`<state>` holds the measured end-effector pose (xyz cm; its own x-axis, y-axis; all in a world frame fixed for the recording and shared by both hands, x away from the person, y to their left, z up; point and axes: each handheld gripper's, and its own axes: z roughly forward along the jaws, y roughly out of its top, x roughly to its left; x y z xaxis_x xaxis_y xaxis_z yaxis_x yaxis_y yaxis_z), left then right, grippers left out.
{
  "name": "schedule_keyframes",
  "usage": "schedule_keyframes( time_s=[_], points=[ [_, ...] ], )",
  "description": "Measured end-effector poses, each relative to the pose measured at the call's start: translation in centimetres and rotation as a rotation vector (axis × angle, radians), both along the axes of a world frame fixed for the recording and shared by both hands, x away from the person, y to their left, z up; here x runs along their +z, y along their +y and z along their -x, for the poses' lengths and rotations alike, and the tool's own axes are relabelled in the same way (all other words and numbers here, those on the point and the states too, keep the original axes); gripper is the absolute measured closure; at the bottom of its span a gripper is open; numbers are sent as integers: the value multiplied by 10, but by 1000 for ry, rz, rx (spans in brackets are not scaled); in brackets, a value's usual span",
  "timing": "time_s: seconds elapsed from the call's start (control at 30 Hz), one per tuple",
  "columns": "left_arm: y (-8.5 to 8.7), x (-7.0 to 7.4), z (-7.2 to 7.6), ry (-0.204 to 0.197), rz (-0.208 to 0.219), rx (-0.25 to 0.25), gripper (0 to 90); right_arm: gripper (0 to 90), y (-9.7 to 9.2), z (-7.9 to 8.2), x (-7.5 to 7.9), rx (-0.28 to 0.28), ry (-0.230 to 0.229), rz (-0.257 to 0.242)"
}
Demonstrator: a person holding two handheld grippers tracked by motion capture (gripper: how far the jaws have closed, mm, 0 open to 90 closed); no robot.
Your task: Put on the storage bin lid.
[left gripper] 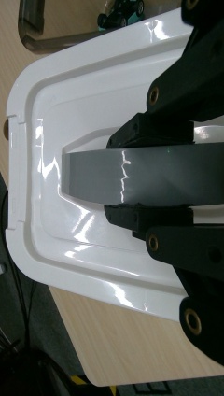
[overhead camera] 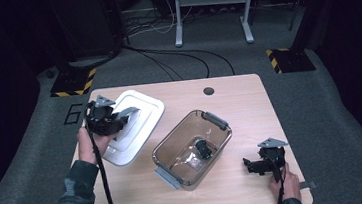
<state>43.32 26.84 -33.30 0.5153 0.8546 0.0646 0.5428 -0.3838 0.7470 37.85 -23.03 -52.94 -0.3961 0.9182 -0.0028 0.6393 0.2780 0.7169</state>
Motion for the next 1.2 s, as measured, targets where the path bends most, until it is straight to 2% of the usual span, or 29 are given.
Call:
schedule_keyframes(
  time_s=[0.3, 0.53, 0.67, 1.1, 1.2],
  points=[
    [-12, 10, 4, -14, 19, -35, 669, 0, 0, 0, 0, 0, 1, 0],
    [-21, 16, 8, -9, 6, -69, 669, 0, 0, 0, 0, 1, 0, 0],
    [-26, 16, 10, -10, 21, -72, 669, 0, 0, 0, 0, 1, 1, -2],
    [-48, 15, 15, 23, 28, -97, 669, 0, 0, 0, 0, 0, 0, 0],
    [-55, 14, 17, 16, 39, -101, 668, 0, 0, 0, 0, -1, 1, 0]
  ],
)
